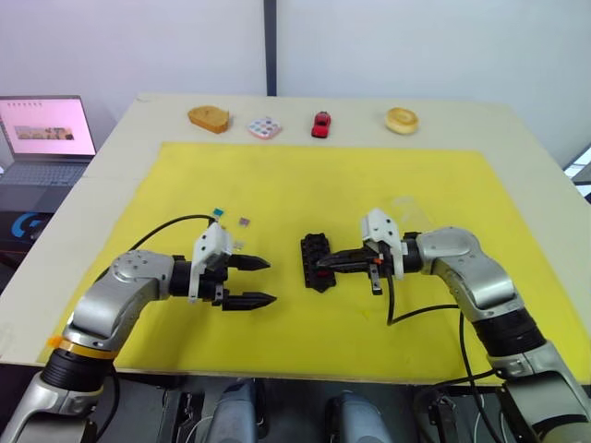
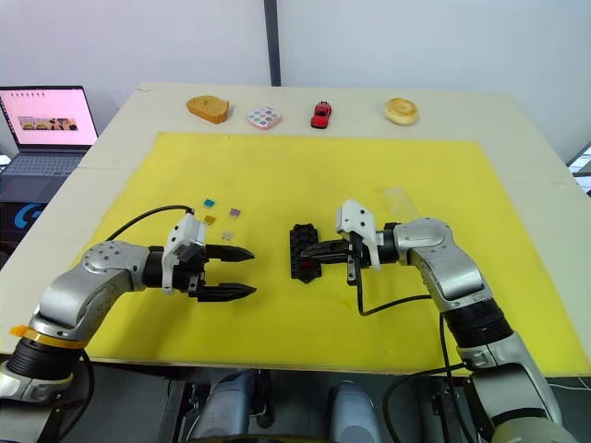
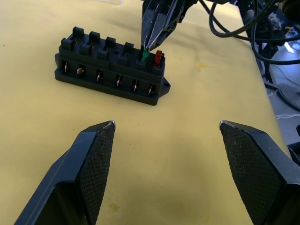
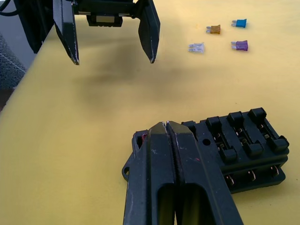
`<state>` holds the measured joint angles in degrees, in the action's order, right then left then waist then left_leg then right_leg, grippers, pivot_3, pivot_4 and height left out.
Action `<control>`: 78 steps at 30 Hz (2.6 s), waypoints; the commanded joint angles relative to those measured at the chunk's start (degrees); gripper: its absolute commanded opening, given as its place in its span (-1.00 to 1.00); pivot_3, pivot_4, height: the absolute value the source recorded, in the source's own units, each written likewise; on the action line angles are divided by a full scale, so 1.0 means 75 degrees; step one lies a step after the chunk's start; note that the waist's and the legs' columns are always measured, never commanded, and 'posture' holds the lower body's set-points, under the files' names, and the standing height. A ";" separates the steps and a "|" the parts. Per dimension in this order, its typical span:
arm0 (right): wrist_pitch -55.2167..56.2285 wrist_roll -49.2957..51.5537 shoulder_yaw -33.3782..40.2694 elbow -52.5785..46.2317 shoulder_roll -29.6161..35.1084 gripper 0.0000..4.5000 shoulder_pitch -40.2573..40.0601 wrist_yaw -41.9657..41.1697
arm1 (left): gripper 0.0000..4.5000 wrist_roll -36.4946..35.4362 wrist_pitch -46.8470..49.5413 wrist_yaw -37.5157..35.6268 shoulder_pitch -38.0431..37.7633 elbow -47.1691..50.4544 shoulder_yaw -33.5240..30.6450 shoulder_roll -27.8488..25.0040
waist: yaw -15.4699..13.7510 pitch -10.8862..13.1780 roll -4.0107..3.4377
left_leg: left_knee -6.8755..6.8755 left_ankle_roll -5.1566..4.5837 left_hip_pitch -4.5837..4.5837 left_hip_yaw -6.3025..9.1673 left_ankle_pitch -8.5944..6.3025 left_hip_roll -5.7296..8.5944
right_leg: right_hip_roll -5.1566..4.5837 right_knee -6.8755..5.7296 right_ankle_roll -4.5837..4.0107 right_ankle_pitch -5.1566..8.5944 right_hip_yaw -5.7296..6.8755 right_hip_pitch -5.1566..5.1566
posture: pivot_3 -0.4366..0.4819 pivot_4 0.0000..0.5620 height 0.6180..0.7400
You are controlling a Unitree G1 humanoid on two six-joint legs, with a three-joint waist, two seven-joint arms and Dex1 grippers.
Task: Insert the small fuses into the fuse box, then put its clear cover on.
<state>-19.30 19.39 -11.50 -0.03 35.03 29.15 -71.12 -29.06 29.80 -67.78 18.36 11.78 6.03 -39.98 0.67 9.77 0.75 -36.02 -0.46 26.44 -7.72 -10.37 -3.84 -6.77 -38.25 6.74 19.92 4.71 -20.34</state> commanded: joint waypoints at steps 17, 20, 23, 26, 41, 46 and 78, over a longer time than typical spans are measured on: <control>0.0339 -0.0427 -0.0422 0.0648 -0.0058 -0.98 -0.0180 -0.0075 | 0.67 -0.0015 -0.0131 0.0017 -0.0016 0.0178 -0.0170 -0.0157 | 0.0001 -0.0006 0.0001 | -0.0001 0.0000 -0.0010 0.0002 0.0000 0.0000 | 0.0000 0.0000 0.0000 0.0000 0.0001 0.0000 | -0.05 -0.47 1.00; 0.0222 -0.0246 -0.0309 0.0515 -0.0081 -0.98 -0.0151 -0.0037 | 0.67 -0.0028 -0.0128 0.0010 -0.0025 0.0141 -0.0208 -0.0173 | 0.0002 -0.0007 0.0001 | -0.0001 0.0000 -0.0011 0.0001 0.0000 0.0000 | 0.0000 0.0000 0.0000 0.0000 0.0001 -0.0001 | -0.05 -0.47 1.00; 0.0017 0.0062 -0.0089 0.0189 -0.0068 -0.98 -0.0112 -0.0038 | 0.67 -0.0051 -0.0128 0.0006 -0.0046 0.0022 -0.0314 -0.0213 | 0.0003 -0.0007 0.0001 | 0.0000 0.0000 -0.0010 0.0002 0.0000 -0.0001 | 0.0000 0.0000 0.0000 0.0000 0.0001 -0.0001 | -0.05 -0.47 1.00; -0.0428 0.0577 0.0323 -0.0256 -0.0088 -0.98 0.0071 0.0096 | 0.67 -0.0204 -0.0016 0.0037 0.0033 -0.0257 -0.0601 -0.0277 | 0.0002 -0.0006 0.0000 | 0.0001 0.0000 -0.0006 0.0002 0.0000 -0.0001 | 0.0000 0.0000 0.0000 0.0000 0.0000 0.0000 | -0.05 -0.47 1.00; -0.2798 0.2204 0.4400 -0.0961 0.1982 -0.98 -0.1793 0.1509 | 0.67 0.0261 -0.1037 0.0690 -0.0857 -0.3259 -0.3343 -0.1582 | -0.0005 -0.0003 0.0003 | 0.0013 -0.0037 0.0004 -0.0007 -0.0025 0.0001 | -0.0012 0.0015 0.0000 0.0000 0.0004 -0.0012 | -0.05 -0.47 1.00; -0.2172 0.1686 0.5868 0.0084 0.2337 -0.39 -0.3093 0.2057 | 1.00 0.0314 -0.1240 0.0368 -0.1013 -0.4564 -0.3682 -0.1886 | -0.0008 -0.0004 0.0002 | 0.0012 -0.0052 -0.0004 -0.0006 -0.0035 -0.0002 | -0.0012 0.0009 0.0000 0.0000 0.0006 -0.0021 | -0.05 -0.47 1.00; -0.3706 0.3346 0.3475 -0.2412 0.1343 0.97 -0.0335 0.3122 | 1.00 0.0503 -0.0309 -0.0466 0.1789 -0.5093 -0.1531 0.0023 | -0.0001 -0.0004 0.0002 | 0.0001 -0.0018 0.0013 -0.0009 -0.0012 0.0001 | -0.0008 -0.0001 0.0001 -0.0001 0.0004 -0.0002 | -0.05 -0.47 1.00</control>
<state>-47.12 43.03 15.34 -14.85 45.68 24.74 -48.44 -25.81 28.14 -70.56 30.35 -26.16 -6.61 -40.32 0.66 9.73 0.76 -36.03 -0.60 26.54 -7.78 -10.46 -3.84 -6.82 -38.28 6.75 19.91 4.74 -20.37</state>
